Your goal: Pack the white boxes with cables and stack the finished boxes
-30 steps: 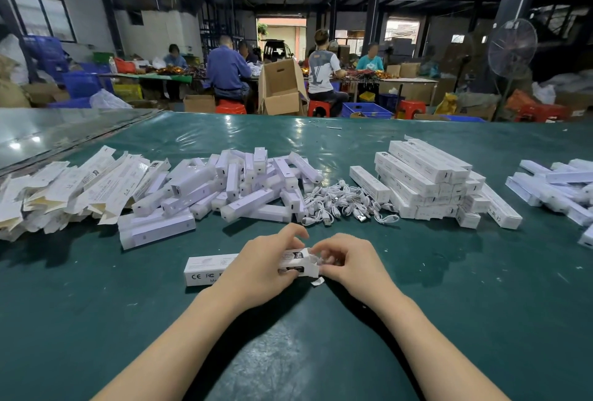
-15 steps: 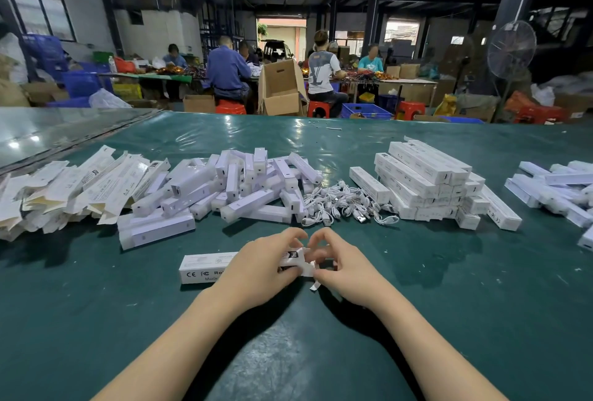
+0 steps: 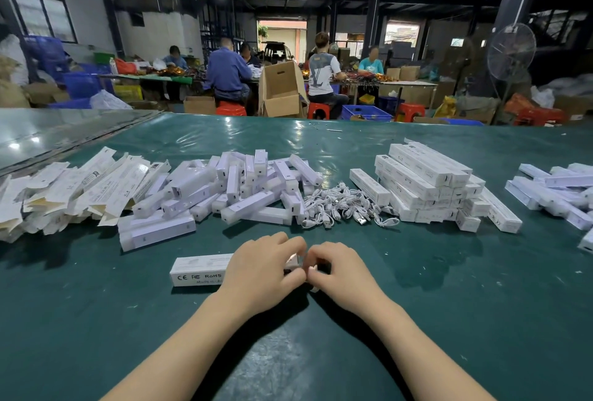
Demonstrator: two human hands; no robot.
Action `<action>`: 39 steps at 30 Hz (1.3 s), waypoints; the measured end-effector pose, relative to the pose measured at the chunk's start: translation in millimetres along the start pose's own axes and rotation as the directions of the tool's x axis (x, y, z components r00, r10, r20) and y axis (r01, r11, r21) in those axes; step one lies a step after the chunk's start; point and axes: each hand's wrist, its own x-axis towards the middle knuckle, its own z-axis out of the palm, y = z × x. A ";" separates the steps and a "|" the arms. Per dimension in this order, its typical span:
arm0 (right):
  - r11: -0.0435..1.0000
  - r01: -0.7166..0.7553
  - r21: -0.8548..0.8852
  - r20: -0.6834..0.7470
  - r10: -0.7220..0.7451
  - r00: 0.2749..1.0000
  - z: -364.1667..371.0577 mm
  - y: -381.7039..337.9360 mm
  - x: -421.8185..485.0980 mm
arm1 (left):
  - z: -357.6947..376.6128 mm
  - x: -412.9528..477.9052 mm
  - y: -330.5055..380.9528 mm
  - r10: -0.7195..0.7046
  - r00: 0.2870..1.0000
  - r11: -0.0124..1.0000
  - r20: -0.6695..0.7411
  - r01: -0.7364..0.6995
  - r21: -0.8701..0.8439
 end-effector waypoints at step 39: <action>0.822 -0.144 0.552 -0.112 0.244 0.963 -7.9 -4.7 0.2 | -3.9 0.2 -22.2 -0.027 0.999 0.999 0.038 0.028 -0.025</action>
